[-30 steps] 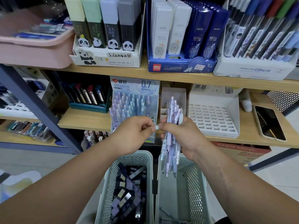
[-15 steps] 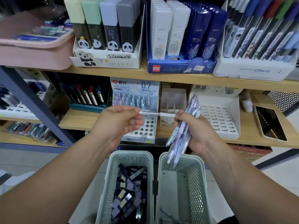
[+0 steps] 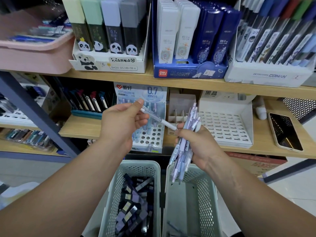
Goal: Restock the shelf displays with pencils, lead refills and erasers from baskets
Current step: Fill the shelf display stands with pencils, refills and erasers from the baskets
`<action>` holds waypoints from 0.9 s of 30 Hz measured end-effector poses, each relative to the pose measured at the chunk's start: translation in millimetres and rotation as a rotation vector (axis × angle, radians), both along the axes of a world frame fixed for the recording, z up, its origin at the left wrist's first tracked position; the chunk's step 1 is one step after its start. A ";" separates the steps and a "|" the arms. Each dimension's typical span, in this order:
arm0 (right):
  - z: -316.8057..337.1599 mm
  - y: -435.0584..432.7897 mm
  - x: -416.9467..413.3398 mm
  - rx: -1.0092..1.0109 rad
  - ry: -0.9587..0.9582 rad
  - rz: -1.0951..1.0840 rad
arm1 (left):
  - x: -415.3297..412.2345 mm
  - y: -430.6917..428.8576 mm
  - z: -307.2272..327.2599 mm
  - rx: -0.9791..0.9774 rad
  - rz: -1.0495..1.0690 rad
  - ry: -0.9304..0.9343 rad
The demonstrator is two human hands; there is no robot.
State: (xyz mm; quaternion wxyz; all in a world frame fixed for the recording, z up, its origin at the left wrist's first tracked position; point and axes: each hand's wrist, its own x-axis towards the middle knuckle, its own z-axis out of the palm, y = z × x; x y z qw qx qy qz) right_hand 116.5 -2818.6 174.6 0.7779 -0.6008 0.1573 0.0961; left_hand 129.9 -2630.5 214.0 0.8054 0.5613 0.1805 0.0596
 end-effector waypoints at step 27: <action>-10.4 -15.3 11.7 -0.141 0.028 0.023 | 31.7 -8.6 -27.7 0.978 -0.070 -0.324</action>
